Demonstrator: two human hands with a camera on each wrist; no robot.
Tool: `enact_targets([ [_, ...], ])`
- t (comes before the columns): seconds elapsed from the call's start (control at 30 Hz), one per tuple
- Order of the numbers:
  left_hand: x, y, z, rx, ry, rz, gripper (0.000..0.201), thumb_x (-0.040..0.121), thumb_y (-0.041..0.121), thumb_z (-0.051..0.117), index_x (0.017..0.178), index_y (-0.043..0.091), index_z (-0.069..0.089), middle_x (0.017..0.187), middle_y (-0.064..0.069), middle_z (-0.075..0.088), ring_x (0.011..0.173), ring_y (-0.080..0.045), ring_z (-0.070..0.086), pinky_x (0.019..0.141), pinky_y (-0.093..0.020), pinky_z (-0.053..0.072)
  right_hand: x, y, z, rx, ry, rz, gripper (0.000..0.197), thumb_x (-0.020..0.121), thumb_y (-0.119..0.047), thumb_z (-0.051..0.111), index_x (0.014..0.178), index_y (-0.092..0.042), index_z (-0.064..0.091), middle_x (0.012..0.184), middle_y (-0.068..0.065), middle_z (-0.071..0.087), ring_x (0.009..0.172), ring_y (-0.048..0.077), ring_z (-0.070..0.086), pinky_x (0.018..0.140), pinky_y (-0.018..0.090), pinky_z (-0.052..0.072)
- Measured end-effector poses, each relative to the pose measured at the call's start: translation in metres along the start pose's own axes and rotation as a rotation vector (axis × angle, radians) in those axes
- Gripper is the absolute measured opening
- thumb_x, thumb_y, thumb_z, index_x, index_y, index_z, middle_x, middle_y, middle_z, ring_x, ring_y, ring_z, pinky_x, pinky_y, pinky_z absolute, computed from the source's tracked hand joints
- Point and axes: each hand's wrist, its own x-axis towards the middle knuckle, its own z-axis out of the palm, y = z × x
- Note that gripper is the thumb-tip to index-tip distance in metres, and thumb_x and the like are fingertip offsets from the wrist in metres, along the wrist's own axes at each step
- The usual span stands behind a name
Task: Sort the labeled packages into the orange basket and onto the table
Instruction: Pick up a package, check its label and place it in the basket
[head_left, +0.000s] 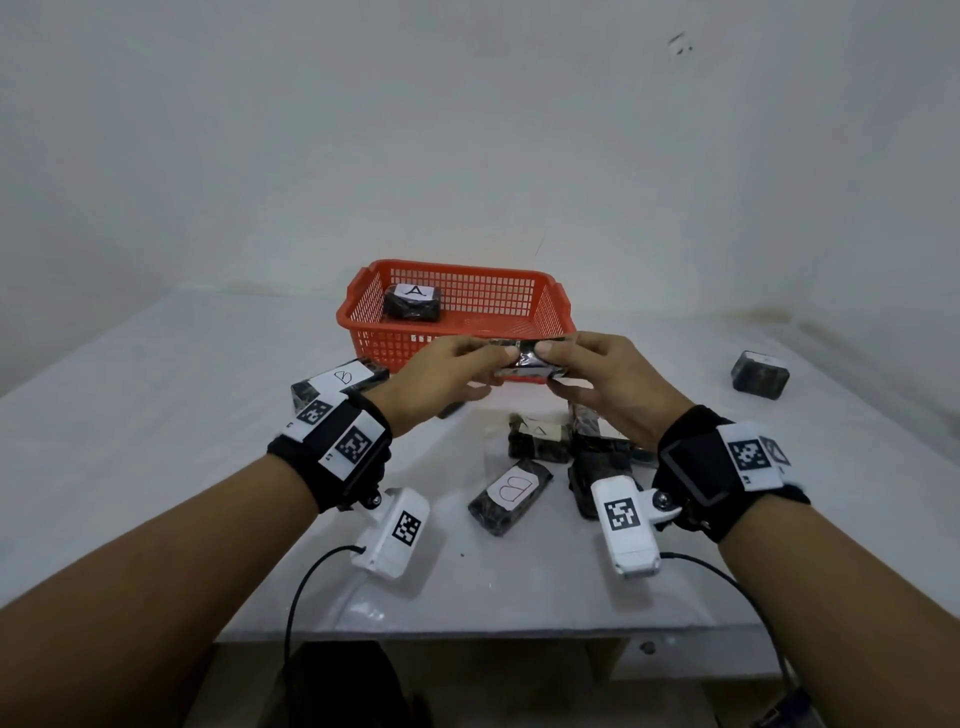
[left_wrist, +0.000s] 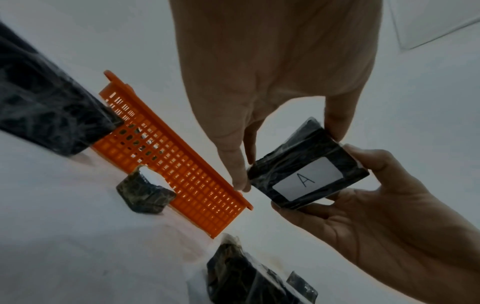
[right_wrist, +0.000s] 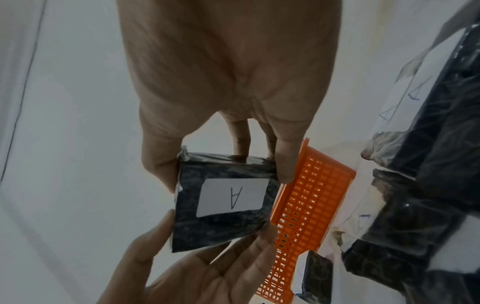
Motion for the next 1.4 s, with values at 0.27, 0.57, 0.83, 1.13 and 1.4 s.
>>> enact_targets([
  [0.27, -0.0026, -0.0058, -0.0037, -0.072, 0.034, 0.017, 0.016, 0.100, 0.025, 0.065, 0.113, 0.018, 0.071, 0.117, 0.000, 0.076, 0.110, -0.008, 0.071, 0.108, -0.038, 0.053, -0.0006, 0.0072, -0.0006, 0.056, -0.043, 0.045, 0.042, 0.090, -0.024, 0.074, 0.123, 0.000, 0.068, 0.114, 0.009, 0.071, 0.108, 0.018, 0.066, 0.108, 0.038, 0.051],
  [0.57, -0.0044, -0.0032, -0.0055, -0.054, 0.035, 0.069, 0.043, 0.068, 0.048, 0.083, 0.107, 0.031, 0.075, 0.116, -0.022, 0.071, 0.096, -0.034, 0.060, 0.086, -0.048, 0.044, 0.0017, 0.0037, -0.0012, 0.069, -0.070, 0.046, 0.061, 0.078, -0.017, 0.079, 0.134, -0.004, 0.059, 0.117, 0.007, 0.069, 0.102, 0.013, 0.071, 0.090, 0.027, 0.056],
  [0.83, -0.0086, 0.0015, -0.0022, -0.052, -0.050, 0.069, 0.033, 0.081, 0.050, 0.079, 0.110, 0.033, 0.077, 0.120, -0.008, 0.075, 0.116, -0.029, 0.070, 0.109, -0.053, 0.050, 0.0007, 0.0032, -0.0020, 0.054, -0.049, -0.021, 0.067, 0.068, -0.031, 0.080, 0.124, 0.002, 0.067, 0.112, 0.013, 0.070, 0.104, 0.018, 0.069, 0.101, 0.036, 0.056],
  [1.13, -0.0045, 0.0042, -0.0022, -0.051, -0.024, 0.051, 0.035, 0.079, 0.050, 0.078, 0.106, 0.029, 0.078, 0.113, 0.001, 0.078, 0.115, -0.016, 0.071, 0.110, -0.045, 0.051, -0.0004, 0.0055, -0.0021, 0.080, -0.044, -0.006, 0.043, 0.086, -0.006, 0.076, 0.127, 0.002, 0.064, 0.117, 0.015, 0.069, 0.111, 0.023, 0.069, 0.107, 0.037, 0.054],
  [1.4, 0.0007, 0.0003, -0.0074, -0.024, -0.010, 0.028, 0.034, 0.078, 0.041, 0.083, 0.106, 0.023, 0.077, 0.113, -0.014, 0.075, 0.106, -0.031, 0.070, 0.108, -0.057, 0.050, -0.0001, 0.0078, -0.0048, 0.074, -0.104, 0.017, 0.040, 0.079, -0.023, 0.074, 0.117, -0.011, 0.069, 0.115, 0.010, 0.067, 0.111, 0.017, 0.065, 0.105, 0.036, 0.052],
])
